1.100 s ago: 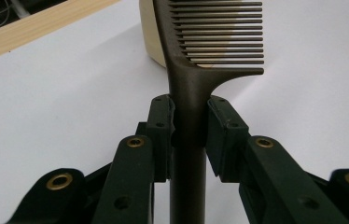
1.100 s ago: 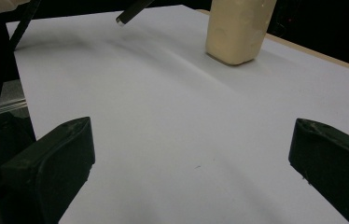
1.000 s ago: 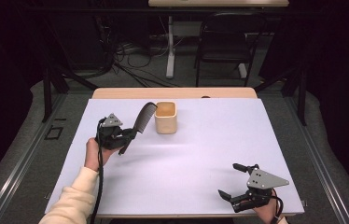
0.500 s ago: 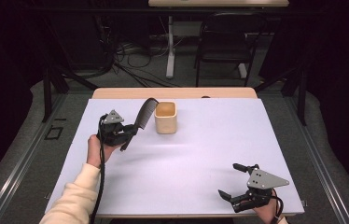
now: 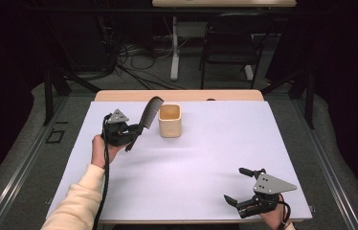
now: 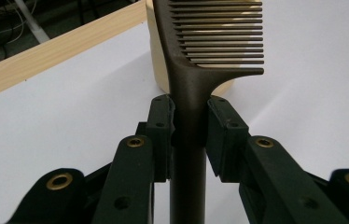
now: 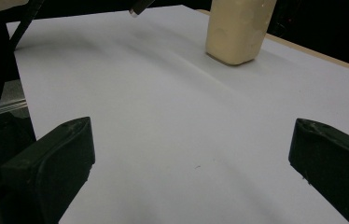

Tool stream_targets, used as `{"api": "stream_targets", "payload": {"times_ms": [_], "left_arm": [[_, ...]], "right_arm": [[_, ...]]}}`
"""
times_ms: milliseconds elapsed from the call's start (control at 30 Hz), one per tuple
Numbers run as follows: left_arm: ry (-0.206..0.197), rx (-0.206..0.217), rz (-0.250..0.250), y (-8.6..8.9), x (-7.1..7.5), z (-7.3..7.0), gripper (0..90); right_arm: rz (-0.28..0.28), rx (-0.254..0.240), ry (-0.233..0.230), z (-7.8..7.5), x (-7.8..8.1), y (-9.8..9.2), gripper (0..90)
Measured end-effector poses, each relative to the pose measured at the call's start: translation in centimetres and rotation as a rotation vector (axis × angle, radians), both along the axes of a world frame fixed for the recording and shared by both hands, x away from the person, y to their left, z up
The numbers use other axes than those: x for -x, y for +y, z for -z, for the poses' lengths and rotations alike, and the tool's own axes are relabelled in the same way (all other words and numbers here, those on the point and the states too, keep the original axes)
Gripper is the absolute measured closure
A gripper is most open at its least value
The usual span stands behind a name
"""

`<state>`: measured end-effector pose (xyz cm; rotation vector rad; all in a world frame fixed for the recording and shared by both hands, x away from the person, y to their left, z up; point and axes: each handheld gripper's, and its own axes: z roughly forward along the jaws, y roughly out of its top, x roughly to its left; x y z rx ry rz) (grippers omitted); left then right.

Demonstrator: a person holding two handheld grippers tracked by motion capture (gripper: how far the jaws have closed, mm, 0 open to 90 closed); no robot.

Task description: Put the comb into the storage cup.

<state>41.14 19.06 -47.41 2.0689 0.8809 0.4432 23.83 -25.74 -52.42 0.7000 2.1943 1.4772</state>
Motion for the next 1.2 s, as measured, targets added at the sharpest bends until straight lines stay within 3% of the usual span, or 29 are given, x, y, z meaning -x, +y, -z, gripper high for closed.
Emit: {"api": "stream_targets", "payload": {"times_ms": [1200], "left_arm": [[-0.034,0.019,-0.025,-1.2,-1.6,-0.9,72.3]], "right_arm": [[0.000,-0.001,0.001,0.0,0.0,0.0,0.0]]}}
